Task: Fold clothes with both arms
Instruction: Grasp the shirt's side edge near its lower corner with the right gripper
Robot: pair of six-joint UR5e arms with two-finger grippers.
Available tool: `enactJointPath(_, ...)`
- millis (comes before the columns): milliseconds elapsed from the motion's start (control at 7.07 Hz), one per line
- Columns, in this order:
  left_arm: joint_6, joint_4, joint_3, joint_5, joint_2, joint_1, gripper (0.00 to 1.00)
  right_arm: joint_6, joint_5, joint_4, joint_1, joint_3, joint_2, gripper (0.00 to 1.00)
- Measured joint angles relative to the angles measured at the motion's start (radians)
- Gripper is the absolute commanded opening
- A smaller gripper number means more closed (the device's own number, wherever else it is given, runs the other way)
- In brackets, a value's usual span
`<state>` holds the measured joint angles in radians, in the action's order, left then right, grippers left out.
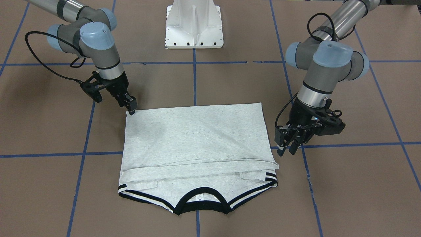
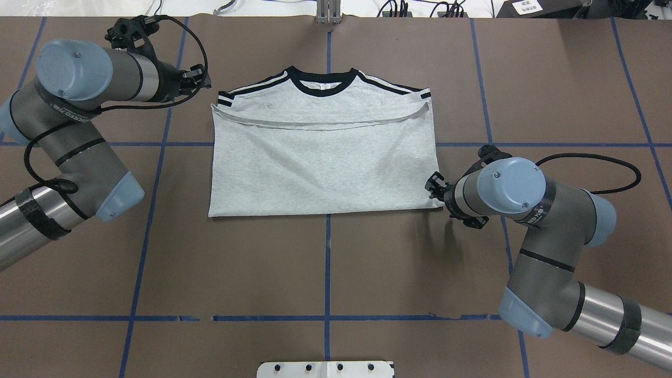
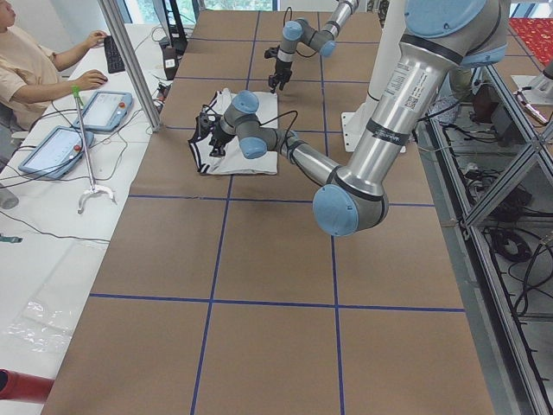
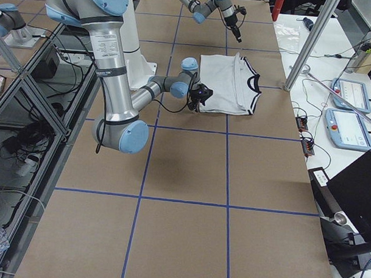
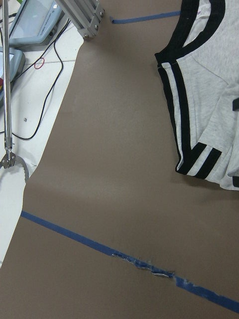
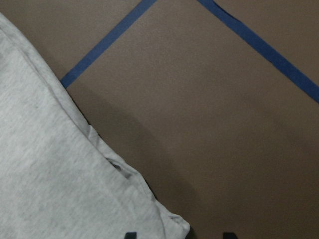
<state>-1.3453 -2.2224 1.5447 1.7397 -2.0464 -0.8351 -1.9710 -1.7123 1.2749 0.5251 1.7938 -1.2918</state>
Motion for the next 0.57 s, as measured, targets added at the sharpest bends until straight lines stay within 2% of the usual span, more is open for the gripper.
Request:
enactJointPath(283, 0.000, 0.001, 0.001, 0.000, 0.000, -0.002, 0.53, 0.000, 0.002, 0.001, -0.001, -0.012, 0.005, 0.43)
enactJointPath(424, 0.000, 0.001, 0.002, 0.000, 0.000, -0.003, 0.53, 0.000, 0.003, 0.001, -0.002, -0.014, 0.006, 0.24)
enactJointPath(565, 0.000, 0.001, 0.005, 0.000, 0.000, -0.005, 0.53, 0.000, 0.003, 0.001, -0.002, -0.014, 0.008, 0.00)
